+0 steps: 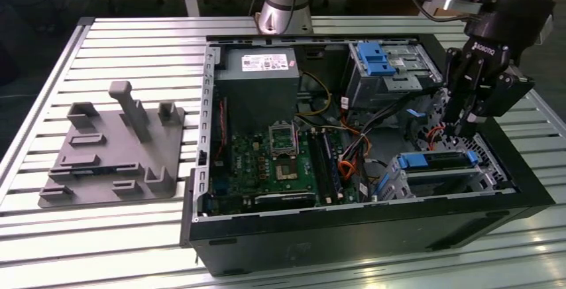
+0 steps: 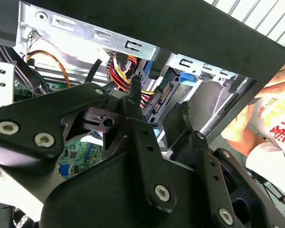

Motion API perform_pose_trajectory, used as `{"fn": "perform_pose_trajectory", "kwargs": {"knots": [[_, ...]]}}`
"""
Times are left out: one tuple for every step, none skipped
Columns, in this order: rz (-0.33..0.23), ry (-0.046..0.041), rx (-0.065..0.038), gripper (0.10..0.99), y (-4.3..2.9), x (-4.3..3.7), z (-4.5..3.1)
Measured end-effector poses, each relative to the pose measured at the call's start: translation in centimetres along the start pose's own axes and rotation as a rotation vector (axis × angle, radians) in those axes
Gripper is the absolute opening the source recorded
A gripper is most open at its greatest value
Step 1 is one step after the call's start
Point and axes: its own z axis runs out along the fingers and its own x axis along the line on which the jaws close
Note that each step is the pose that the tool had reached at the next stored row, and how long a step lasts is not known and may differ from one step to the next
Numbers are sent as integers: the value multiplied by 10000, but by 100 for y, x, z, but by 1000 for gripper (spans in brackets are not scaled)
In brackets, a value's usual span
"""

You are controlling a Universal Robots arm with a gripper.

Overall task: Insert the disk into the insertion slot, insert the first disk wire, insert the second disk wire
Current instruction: 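Insert the first disk wire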

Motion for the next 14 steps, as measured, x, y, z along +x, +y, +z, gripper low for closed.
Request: {"fn": "perform_pose_trajectory", "kwargs": {"knots": [[3,-1,-1,467,0,0,1],[6,0,-3,467,0,0,1],[9,-1,-4,467,0,-1,1],[13,-2,-6,451,0,-1,2],[16,-2,-7,384,0,-1,3],[19,-2,-9,384,0,-2,3],[23,-2,-9,384,0,-2,3],[26,-3,-11,318,0,-2,4],[28,-2,-12,318,0,-2,4],[31,-3,-13,318,0,-2,4],[34,-4,-15,318,0,-2,4],[37,-4,-16,318,0,-2,4],[39,-5,-17,318,0,-2,4],[42,-5,-18,318,0,-2,4]]}}
